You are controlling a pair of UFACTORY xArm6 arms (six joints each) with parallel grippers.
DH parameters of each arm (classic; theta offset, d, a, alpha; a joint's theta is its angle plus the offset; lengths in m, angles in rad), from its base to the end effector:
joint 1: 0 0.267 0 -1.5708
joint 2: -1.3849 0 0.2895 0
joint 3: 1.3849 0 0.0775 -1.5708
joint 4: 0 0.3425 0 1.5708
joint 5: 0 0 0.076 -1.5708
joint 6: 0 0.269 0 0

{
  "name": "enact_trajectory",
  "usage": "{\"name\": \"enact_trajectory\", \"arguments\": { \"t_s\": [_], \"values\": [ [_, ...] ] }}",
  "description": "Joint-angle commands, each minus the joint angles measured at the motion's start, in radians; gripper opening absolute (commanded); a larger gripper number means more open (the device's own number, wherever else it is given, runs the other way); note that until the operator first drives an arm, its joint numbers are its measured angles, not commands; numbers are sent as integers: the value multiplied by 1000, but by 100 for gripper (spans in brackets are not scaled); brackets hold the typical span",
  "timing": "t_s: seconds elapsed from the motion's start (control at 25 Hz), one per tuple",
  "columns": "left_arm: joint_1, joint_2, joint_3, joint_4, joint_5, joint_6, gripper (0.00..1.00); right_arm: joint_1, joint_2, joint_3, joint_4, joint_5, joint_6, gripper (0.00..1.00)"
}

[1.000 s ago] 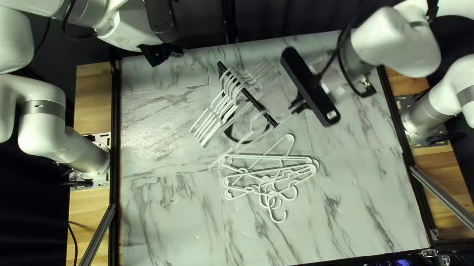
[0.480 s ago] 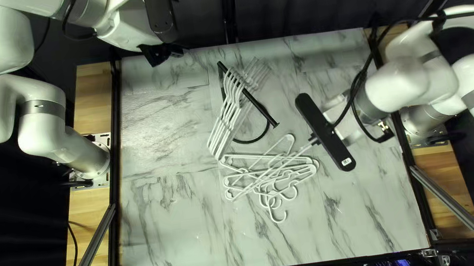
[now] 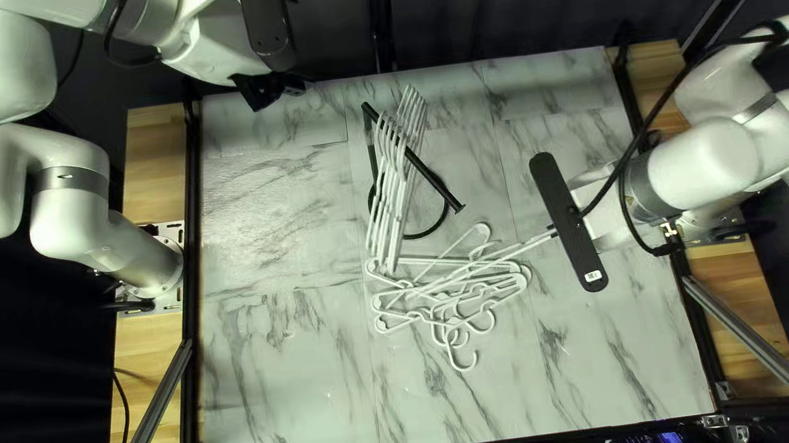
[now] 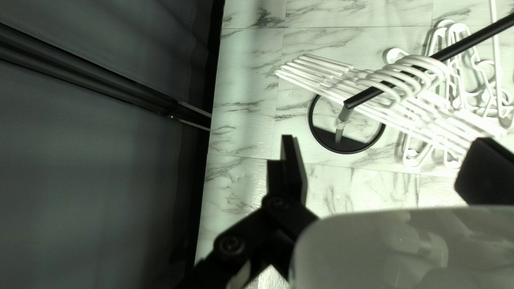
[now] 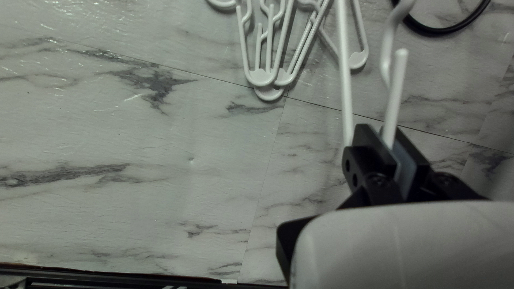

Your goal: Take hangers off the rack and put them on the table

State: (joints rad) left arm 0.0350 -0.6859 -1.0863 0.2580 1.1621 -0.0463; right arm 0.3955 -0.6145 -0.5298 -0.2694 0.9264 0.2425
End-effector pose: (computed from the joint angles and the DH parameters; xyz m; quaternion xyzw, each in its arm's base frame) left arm 0.3941 0.0691 0.4956 -0.9457 -0.0251 -0.2986 0.1263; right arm 0.3481 0.0965 0.2185 0.9769 0.1436 0.1385 0.0759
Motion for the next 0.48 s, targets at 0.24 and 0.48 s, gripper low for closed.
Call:
{"name": "enact_trajectory", "arguments": {
  "t_s": [0.24,0.48],
  "values": [
    [0,0,0,0,0,0,100,64,17,-25,-79,27,167,0],
    [0,0,0,0,0,0,100,204,178,-179,-318,196,501,0]
  ]
}}
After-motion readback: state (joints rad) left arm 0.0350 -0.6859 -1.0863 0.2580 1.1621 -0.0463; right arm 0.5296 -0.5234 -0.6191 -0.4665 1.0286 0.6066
